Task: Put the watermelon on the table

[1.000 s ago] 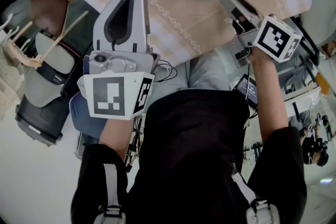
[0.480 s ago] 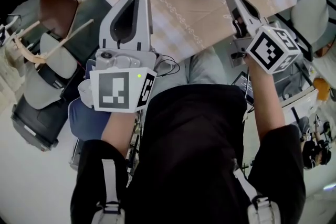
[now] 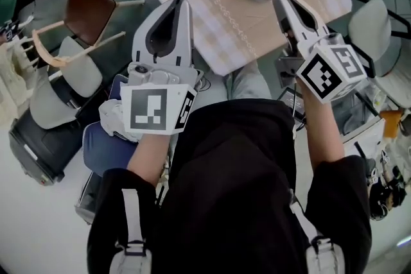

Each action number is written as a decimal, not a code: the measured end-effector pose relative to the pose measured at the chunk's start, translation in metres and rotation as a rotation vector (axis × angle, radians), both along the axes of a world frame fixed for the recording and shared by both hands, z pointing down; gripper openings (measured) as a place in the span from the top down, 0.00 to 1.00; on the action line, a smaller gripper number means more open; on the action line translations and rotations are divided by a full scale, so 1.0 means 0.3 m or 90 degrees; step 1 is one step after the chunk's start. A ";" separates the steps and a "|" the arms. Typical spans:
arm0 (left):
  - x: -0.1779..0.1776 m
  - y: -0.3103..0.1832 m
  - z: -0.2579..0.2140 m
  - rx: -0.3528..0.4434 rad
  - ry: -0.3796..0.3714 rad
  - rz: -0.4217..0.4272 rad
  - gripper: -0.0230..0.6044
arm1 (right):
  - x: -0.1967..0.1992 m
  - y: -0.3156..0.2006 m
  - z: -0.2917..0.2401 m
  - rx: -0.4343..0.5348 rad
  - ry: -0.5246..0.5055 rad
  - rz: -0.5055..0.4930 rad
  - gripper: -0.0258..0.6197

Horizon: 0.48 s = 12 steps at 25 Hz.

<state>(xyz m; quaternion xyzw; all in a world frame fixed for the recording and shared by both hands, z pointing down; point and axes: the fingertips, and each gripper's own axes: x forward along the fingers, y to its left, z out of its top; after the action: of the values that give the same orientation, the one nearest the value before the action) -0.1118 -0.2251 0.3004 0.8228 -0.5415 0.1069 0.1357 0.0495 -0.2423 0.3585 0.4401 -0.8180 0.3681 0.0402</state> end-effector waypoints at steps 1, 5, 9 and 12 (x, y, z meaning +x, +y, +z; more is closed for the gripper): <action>-0.013 0.013 -0.017 0.004 0.000 -0.001 0.95 | -0.015 0.009 -0.027 0.007 0.001 -0.003 0.94; -0.058 0.061 -0.091 0.024 0.008 -0.011 0.95 | -0.062 0.056 -0.135 0.037 0.007 -0.008 0.94; -0.083 0.098 -0.172 0.056 0.021 -0.009 0.95 | -0.106 0.112 -0.216 0.067 0.001 -0.020 0.94; -0.102 0.128 -0.233 0.082 0.034 -0.009 0.95 | -0.136 0.158 -0.276 0.080 0.010 -0.024 0.94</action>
<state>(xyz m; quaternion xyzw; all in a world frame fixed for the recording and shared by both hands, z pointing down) -0.1424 -0.1868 0.2306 0.8286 -0.5491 0.0492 0.0977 0.0087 -0.1948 0.2756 0.4291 -0.8473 0.3119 0.0256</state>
